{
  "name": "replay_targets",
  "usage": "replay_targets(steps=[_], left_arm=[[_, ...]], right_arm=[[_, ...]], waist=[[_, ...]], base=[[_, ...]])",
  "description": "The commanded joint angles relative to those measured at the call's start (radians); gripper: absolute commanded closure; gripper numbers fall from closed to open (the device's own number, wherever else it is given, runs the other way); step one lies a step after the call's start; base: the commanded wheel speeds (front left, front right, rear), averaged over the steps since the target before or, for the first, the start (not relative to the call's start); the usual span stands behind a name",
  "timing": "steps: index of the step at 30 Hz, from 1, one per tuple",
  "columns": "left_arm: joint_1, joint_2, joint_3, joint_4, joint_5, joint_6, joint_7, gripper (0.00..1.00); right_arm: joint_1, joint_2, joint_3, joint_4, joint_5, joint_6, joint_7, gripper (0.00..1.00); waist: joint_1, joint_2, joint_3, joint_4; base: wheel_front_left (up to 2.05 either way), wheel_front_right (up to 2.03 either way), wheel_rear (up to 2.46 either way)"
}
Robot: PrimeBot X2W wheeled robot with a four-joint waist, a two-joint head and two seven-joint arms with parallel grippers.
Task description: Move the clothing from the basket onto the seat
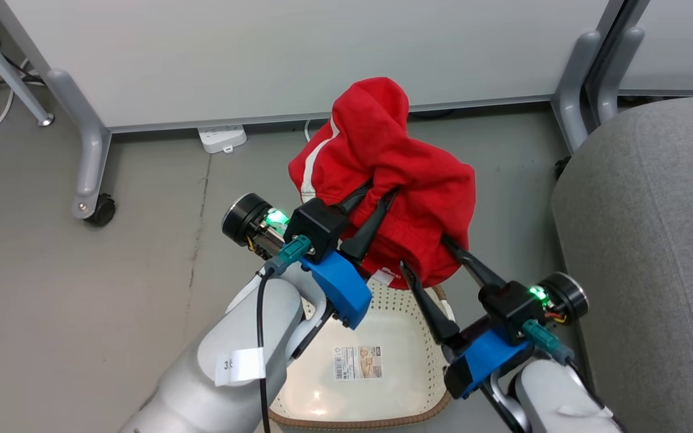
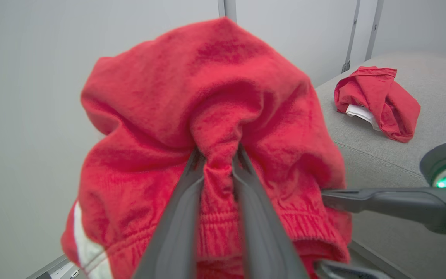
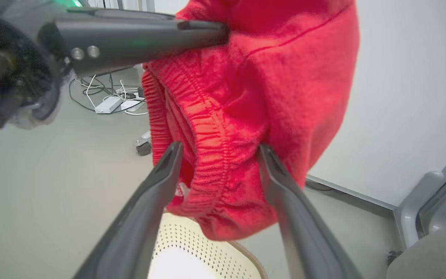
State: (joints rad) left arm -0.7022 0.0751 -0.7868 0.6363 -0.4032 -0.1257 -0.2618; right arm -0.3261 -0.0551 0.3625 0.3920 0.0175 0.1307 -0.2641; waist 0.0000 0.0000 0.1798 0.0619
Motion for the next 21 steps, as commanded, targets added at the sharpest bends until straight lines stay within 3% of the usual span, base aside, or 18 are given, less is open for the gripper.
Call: replay_targets(steps=[1, 13, 21], left_arm=[[-0.016, -0.002, -0.001, -0.005, 0.006, -0.007, -0.005, 1.00], [-0.061, -0.023, -0.034, -0.021, -0.012, -0.008, -0.005, 1.00], [-0.082, -0.025, -0.053, -0.032, -0.027, -0.005, -0.005, 1.00]], right_arm=[[-0.021, 0.003, -0.008, 0.012, -0.017, 0.000, 0.000, 0.00], [-0.144, 0.005, -0.084, 0.150, -0.115, 0.000, 0.000, 0.00], [-0.207, 0.005, -0.126, 0.215, -0.104, 0.000, -0.001, 0.00]], waist=[[0.0000, 0.0000, 0.008, 0.005], [0.0000, 0.0000, 0.063, 0.032], [0.0000, 0.0000, 0.081, 0.033]], base=[[0.00, 0.00, 0.00], [0.00, 0.00, 0.00], [0.00, 0.00, 0.00]])
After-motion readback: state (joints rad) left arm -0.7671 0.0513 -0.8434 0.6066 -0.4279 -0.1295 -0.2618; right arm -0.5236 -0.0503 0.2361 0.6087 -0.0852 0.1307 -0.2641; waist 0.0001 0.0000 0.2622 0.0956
